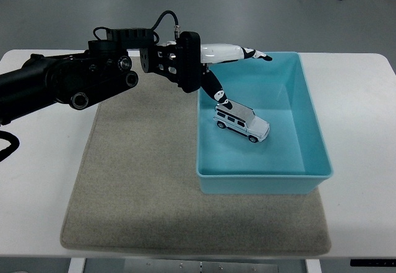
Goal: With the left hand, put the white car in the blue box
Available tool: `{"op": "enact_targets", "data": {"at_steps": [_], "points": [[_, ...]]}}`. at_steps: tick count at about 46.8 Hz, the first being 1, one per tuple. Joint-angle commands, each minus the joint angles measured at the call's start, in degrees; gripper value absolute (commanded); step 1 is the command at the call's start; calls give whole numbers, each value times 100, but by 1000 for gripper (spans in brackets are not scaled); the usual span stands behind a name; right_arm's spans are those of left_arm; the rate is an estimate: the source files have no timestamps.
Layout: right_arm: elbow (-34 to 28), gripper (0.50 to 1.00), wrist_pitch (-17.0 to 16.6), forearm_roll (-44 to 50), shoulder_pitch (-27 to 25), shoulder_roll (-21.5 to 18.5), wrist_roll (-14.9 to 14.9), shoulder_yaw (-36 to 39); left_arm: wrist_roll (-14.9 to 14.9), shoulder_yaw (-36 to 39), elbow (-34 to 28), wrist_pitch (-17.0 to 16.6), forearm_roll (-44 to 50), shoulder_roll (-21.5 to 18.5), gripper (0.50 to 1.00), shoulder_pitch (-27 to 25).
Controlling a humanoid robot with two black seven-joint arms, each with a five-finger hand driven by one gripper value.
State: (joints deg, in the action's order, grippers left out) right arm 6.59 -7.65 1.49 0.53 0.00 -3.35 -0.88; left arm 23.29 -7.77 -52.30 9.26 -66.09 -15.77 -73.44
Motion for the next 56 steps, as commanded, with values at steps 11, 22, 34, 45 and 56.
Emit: {"op": "enact_targets", "data": {"at_steps": [11,22,34,45,56], "points": [[0,936,0,0,0,0,1,0,-17,-111,255,304,3117,-523,1000,49],[0,936,0,0,0,0,1,0,-438,-172,396,1542,5288,-1402,999,269],[0,936,0,0,0,0,1,0,-1686,-682,475,2431,7398,-1868,999,980],[0,936,0,0,0,0,1,0,-2548,-1964,492,2440,8261,-1956,999,2009],[0,936,0,-9,0,0,1,26,-2566,-2379,484,2449,8208,-1947,999,2282]]}}
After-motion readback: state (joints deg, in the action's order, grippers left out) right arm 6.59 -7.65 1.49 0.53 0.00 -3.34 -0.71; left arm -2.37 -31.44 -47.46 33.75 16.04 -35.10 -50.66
